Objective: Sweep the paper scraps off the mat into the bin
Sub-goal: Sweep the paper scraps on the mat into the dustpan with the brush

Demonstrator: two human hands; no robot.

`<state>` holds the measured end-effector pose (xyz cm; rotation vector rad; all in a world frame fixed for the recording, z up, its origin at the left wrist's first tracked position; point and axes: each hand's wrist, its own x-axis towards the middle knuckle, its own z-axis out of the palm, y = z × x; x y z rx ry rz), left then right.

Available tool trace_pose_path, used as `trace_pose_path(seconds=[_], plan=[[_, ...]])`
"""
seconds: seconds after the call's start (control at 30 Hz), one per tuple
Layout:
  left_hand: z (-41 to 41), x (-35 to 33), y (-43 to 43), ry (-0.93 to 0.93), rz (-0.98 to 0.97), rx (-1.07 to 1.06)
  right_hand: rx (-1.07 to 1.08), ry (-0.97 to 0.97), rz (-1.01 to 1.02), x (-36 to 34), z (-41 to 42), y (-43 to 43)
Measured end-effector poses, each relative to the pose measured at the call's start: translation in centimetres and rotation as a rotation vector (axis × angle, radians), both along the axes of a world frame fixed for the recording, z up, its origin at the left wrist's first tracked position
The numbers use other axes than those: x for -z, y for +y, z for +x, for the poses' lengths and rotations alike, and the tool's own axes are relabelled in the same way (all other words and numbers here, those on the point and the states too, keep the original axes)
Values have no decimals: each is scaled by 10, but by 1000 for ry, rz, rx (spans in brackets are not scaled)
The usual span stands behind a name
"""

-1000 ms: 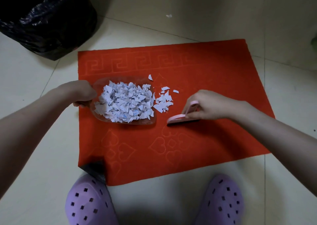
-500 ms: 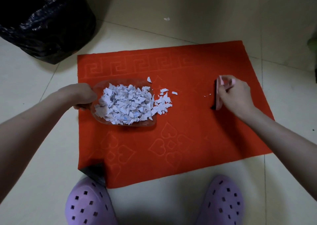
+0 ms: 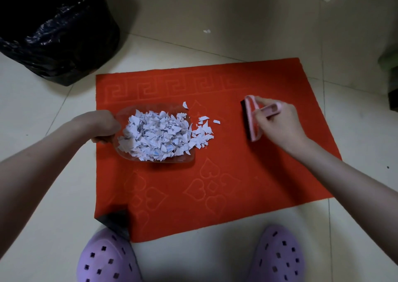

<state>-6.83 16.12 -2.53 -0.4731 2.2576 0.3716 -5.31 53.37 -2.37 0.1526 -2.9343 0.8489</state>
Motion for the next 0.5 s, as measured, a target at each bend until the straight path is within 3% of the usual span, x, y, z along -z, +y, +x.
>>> trace_pose_path(seconds=[0.13, 0.27, 0.37, 0.5], plan=[[0, 2, -2, 2, -7, 1, 160, -70, 288, 8, -20, 33], [-1, 2, -2, 6, -2, 11, 169, -199, 404, 18, -23, 14], [-3, 1, 0, 14, -3, 13, -13, -247, 349, 23, -6, -25], [-1, 0, 3, 16, -9, 22, -99, -206, 68, 13, 12, -42]])
